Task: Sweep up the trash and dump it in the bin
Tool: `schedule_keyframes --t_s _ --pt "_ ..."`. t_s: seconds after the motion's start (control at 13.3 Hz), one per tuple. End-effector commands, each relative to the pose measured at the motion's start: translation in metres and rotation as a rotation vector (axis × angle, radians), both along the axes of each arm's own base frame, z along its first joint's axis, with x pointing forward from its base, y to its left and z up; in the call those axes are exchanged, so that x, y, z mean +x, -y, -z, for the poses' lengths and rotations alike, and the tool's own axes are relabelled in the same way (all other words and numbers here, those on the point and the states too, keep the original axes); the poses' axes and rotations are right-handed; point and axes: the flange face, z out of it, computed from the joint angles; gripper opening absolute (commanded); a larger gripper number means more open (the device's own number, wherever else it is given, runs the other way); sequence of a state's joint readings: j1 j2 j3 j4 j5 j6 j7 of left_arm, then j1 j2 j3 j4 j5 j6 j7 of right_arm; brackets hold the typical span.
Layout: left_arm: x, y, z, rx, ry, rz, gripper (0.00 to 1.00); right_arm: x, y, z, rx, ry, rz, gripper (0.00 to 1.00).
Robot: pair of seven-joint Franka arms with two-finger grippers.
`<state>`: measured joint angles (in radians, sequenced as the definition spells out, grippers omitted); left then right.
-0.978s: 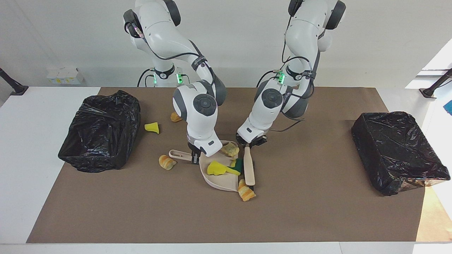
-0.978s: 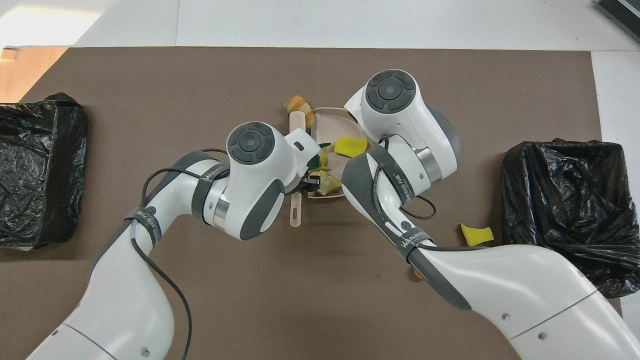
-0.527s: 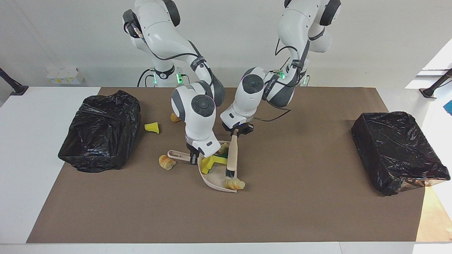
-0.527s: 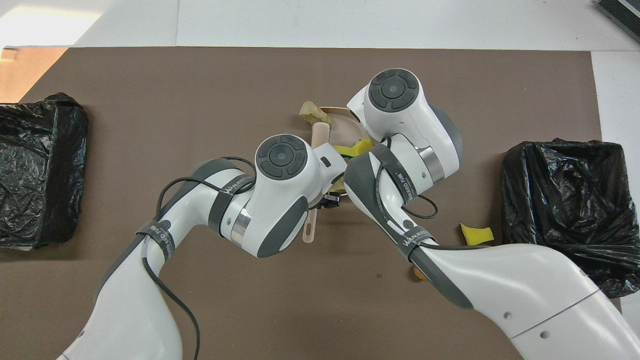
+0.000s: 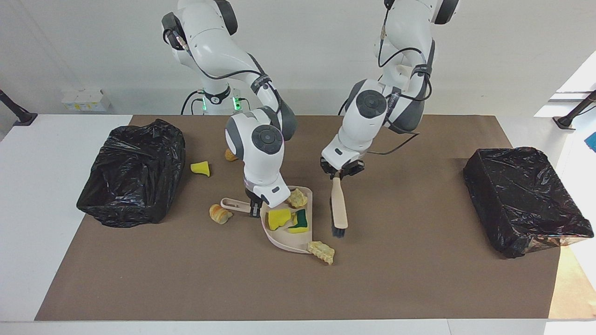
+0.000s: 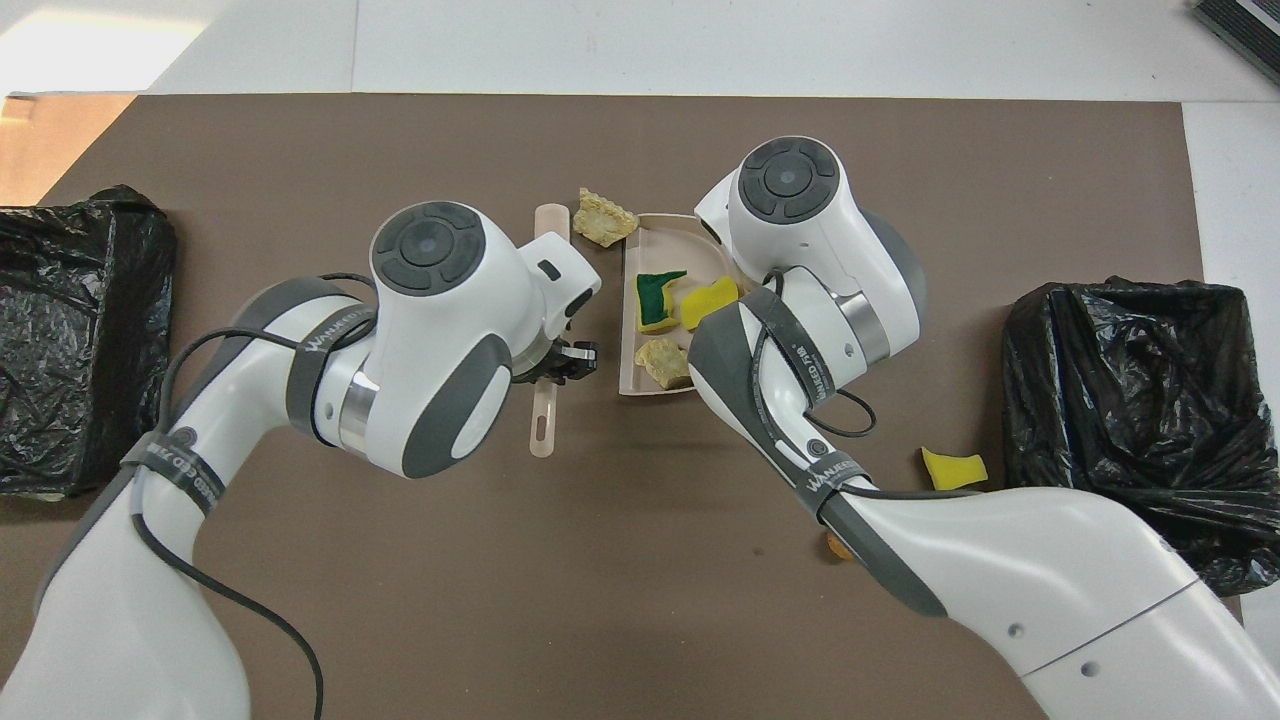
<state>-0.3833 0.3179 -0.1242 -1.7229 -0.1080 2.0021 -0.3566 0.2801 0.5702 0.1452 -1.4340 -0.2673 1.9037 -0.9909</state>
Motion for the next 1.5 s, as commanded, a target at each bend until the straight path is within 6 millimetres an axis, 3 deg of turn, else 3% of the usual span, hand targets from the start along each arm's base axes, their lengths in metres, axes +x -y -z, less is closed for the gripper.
schedule_keyframes --t_s 0.0,0.15,0.3,0.53,0.75,0.83,1.05,1.35,1.43 --pt "0.027 -0.039 0.033 0.001 -0.024 0.028 0.0 -0.001 0.005 0.0 0.0 -0.004 0.032 0.0" --pt "0.033 -0.03 0.051 -0.003 -0.01 0.049 0.0 -0.001 0.007 0.0 0.0 -0.004 0.037 0.0" --pt "0.041 -0.007 0.064 0.008 0.003 0.091 0.0 -0.001 0.007 0.0 0.0 -0.003 0.038 0.0" --pt "0.057 0.007 0.065 -0.007 0.043 0.192 0.0 -0.002 0.005 0.0 -0.002 -0.004 0.033 0.0" --pt "0.022 0.059 0.061 -0.002 0.027 0.296 0.0 -0.001 0.007 -0.001 -0.001 -0.003 0.037 0.0" --pt "0.005 0.068 0.061 0.016 -0.01 0.323 0.0 0.0 0.008 -0.001 0.0 -0.003 0.039 0.0" --pt "-0.029 0.083 0.028 0.045 -0.076 0.381 0.0 0.0 0.01 -0.002 0.004 -0.004 0.044 0.0" --pt "-0.018 0.061 0.024 0.063 -0.098 0.338 0.0 0.0 0.01 -0.002 0.003 -0.005 0.045 0.0" --pt "-0.009 0.043 0.026 0.075 -0.112 0.303 0.0 -0.001 0.007 -0.003 0.004 -0.002 0.047 0.0"
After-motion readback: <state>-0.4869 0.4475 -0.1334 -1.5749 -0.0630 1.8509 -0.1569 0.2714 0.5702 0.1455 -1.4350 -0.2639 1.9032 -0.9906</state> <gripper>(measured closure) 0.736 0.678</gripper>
